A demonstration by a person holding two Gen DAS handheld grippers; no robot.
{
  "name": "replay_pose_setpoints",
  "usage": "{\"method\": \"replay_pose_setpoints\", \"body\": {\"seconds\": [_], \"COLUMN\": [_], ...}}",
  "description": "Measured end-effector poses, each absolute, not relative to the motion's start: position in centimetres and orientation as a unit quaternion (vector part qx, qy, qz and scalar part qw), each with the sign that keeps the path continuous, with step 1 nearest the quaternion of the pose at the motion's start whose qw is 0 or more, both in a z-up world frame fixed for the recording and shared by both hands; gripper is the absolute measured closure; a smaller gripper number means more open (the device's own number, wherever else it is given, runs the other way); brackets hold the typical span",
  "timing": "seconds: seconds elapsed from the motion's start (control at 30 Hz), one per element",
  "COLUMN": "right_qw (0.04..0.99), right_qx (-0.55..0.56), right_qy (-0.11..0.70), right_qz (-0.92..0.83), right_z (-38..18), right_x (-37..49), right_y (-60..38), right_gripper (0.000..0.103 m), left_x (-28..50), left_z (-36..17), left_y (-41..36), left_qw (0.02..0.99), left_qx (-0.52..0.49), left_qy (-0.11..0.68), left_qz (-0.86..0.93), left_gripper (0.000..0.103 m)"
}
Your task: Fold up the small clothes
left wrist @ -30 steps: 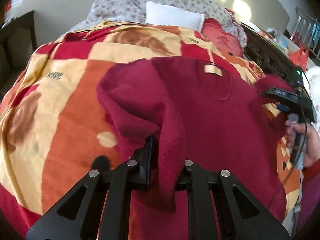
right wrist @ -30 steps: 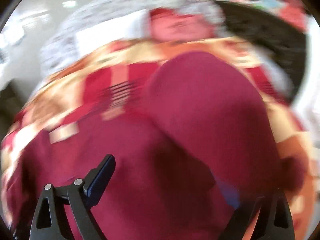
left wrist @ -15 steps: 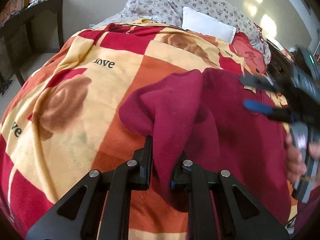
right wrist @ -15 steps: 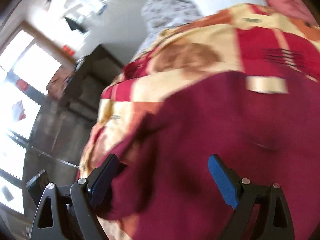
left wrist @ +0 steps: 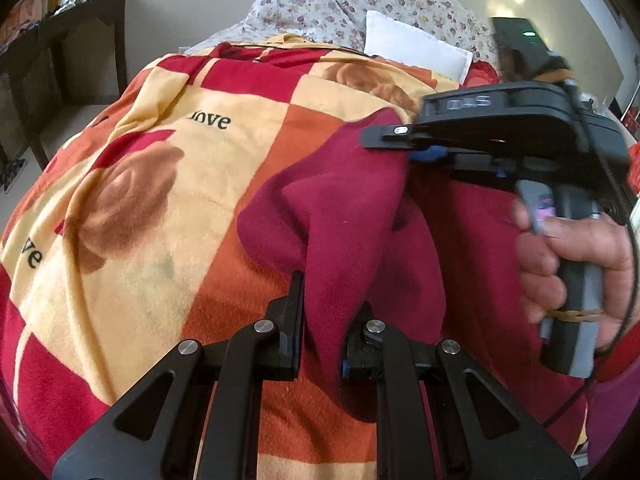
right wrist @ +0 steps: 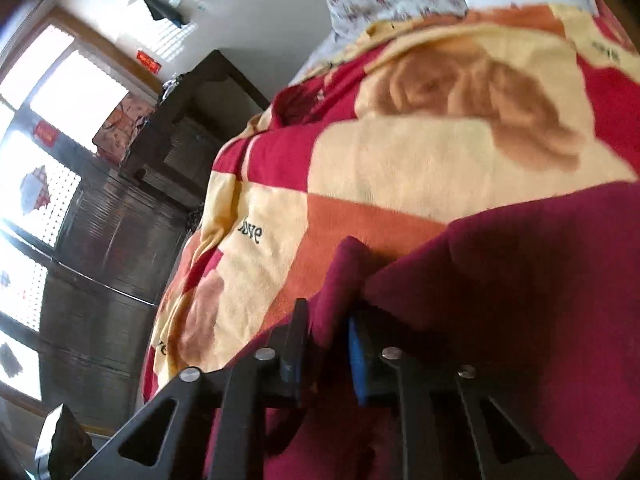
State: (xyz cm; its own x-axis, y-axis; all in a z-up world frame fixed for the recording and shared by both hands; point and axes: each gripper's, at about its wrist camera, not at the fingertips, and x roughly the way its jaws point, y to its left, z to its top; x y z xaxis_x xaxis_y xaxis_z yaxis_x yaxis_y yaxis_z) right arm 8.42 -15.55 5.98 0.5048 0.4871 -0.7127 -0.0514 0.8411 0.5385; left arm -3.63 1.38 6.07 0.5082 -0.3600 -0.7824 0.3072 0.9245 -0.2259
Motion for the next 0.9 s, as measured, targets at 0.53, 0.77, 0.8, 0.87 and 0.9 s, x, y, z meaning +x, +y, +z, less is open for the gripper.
{"method": "replay_pose_setpoints", "body": {"seconds": [0.53, 0.77, 0.8, 0.87, 0.9], "right_qw": [0.871, 0.765, 0.751, 0.74, 0.745], "right_qx": [0.269, 0.411, 0.434, 0.464, 0.463], "right_qy": [0.392, 0.471, 0.471, 0.457, 0.45], "right_qz": [0.122, 0.156, 0.16, 0.167, 0.167], "right_z": [14.5, 4.6, 3.4, 1.8, 1.6], "right_x": [-1.5, -0.8, -0.5, 0.2, 0.7], "right_y": [-26.9, -24.6, -24.4, -24.0, -23.8], "right_gripper": [0.092, 0.017, 0.019, 0.031, 0.045], "left_x": [-5.7, -6.5, -6.5, -6.6, -6.7], "left_z": [10.4, 10.1, 10.0, 9.8, 9.7], "left_y": [-2.6, -2.5, -2.4, -2.3, -2.4], "left_qw": [0.879, 0.877, 0.876, 0.874, 0.873], "left_qx": [-0.009, 0.003, 0.003, 0.008, 0.01], "left_qy": [0.413, 0.419, 0.42, 0.425, 0.426], "left_qz": [-0.24, -0.237, -0.236, -0.237, -0.236], "left_gripper": [0.091, 0.091, 0.091, 0.091, 0.091]}}
